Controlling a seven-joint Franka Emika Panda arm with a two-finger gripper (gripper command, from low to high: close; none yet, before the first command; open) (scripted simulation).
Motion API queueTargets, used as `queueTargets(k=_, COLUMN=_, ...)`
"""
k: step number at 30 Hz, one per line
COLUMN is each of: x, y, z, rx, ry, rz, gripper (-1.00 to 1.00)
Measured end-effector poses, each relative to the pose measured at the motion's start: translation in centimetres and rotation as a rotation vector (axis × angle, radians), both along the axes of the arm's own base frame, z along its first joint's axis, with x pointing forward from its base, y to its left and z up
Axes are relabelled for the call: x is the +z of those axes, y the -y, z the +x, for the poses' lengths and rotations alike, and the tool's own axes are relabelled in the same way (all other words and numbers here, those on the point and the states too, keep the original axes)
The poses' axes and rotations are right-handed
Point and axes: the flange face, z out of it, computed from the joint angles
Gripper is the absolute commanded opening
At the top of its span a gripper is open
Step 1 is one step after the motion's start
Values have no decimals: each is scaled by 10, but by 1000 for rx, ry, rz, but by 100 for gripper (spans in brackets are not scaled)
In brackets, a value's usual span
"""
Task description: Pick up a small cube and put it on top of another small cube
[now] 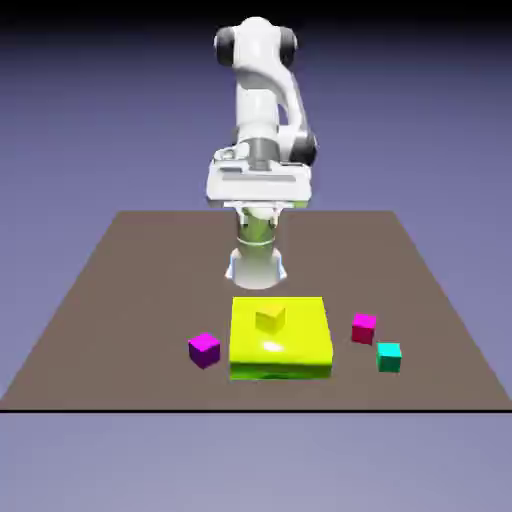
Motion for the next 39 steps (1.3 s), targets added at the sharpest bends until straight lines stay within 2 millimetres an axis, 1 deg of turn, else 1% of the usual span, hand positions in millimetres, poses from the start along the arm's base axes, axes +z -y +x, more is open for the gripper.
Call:
queueTargets(k=3, x=-27, y=-32, z=19, rx=-3, ry=-101, rz=8, gripper=0)
queueTargets(k=6, x=-57, y=-66, z=33, rx=-9, ry=-199, rz=13, gripper=0)
queueTargets(k=9, x=-89, y=-100, z=43, rx=-20, ry=-295, rz=17, gripper=0)
queueTargets(k=12, x=-122, y=-136, z=47, rx=-31, ry=-387, rz=20, gripper=0)
queueTargets(k=13, x=-133, y=-151, z=45, rx=-27, ry=-417, rz=18, gripper=0)
queueTargets(k=15, x=-155, y=-170, z=46, rx=-51, ry=-474, rz=23, gripper=0)
queueTargets(k=16, x=-166, y=-184, z=43, rx=-50, ry=-502, rz=22, gripper=0)
queueTargets(k=19, x=-198, y=-217, z=37, rx=-77, ry=-582, rz=26, gripper=0)
queueTargets(k=25, x=-253, y=-285, z=10, rx=-127, ry=-727, rz=38, gripper=0)
queueTargets(k=26, x=-257, y=-291, z=7, rx=-132, ry=-739, rz=40, gripper=0)
queueTargets(k=27, x=-257, y=-291, z=7, rx=-132, ry=-739, rz=40, gripper=0)
queueTargets(k=31, x=-314, y=-292, z=9, rx=-133, ry=-738, rz=42, gripper=0)
queueTargets(k=32, x=-327, y=-291, z=8, rx=-132, ry=-739, rz=40, gripper=-100)
queueTargets(k=34, x=-327, y=-291, z=8, rx=-132, ry=-739, rz=40, gripper=-100)
queueTargets(k=37, x=-282, y=-292, z=9, rx=-133, ry=-738, rz=45, gripper=-100)
queueTargets(k=39, x=-257, y=-291, z=7, rx=-131, ry=-739, rz=41, gripper=-100)
